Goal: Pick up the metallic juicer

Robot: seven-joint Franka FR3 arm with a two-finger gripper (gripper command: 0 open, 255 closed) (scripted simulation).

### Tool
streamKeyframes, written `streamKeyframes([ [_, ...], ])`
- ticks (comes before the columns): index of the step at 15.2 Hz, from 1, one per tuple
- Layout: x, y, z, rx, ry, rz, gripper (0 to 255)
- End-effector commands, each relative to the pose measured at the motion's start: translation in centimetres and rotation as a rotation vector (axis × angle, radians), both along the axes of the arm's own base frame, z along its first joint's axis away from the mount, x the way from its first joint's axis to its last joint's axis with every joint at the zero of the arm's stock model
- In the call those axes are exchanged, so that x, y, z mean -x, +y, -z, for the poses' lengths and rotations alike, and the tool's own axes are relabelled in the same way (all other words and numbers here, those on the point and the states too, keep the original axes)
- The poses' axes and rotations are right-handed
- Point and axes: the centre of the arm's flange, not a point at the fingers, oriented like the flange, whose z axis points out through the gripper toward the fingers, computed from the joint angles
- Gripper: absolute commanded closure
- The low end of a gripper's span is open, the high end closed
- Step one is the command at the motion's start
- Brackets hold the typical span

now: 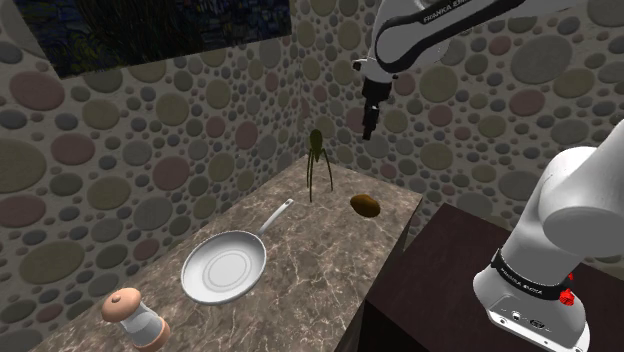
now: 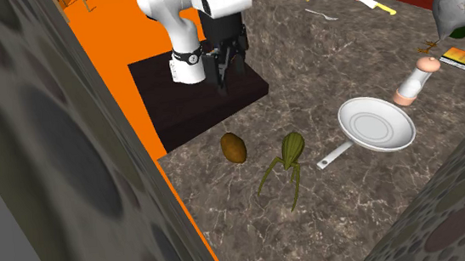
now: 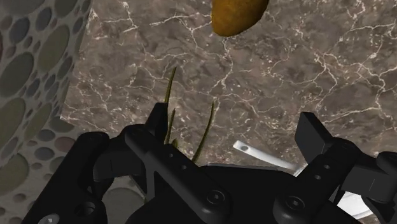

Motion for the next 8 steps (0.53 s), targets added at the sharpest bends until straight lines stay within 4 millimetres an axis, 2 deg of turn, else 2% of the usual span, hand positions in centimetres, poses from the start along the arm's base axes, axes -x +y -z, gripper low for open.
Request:
streamKeyframes([
  [1, -2.3, -0.3, 1.3, -0.01, -0.017, -0.055, 0],
  [8, -9.9, -0.9, 5.9, -0.052, -0.07, -0.237, 0],
])
